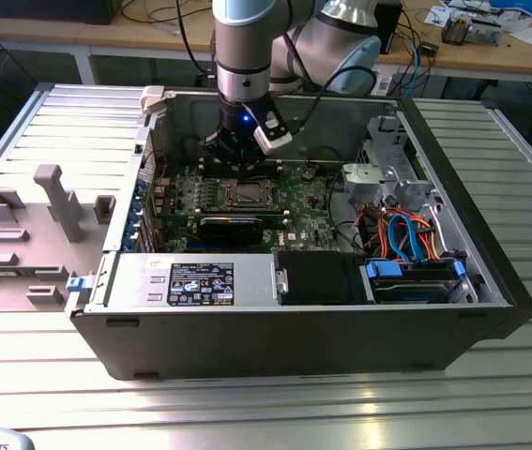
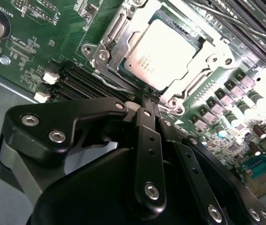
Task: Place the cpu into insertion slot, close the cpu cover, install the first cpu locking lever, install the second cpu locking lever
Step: 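Install the first cpu locking lever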
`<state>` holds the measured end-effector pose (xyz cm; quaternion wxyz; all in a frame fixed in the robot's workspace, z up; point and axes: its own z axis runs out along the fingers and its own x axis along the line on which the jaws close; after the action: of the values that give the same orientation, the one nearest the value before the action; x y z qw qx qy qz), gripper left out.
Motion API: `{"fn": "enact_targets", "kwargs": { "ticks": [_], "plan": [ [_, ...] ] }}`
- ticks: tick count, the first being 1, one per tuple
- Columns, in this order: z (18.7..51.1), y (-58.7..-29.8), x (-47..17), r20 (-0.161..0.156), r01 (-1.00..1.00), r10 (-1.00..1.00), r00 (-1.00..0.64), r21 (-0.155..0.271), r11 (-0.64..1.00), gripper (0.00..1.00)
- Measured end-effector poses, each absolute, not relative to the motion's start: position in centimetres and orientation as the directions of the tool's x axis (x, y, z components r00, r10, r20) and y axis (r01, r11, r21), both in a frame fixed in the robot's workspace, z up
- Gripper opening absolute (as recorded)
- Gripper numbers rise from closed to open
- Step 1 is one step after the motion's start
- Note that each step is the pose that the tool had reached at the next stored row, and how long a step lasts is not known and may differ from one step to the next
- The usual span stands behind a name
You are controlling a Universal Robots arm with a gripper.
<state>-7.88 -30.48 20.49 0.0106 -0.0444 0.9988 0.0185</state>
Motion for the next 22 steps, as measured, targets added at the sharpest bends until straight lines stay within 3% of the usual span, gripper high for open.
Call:
{"fn": "enact_targets", "kwargs": {
  "ticks": [22],
  "plan": [
    [20.0, -30.5, -5.1, -0.020, -0.089, -0.088, -0.996, 0.036, 0.995, 0.11]
  ]
}}
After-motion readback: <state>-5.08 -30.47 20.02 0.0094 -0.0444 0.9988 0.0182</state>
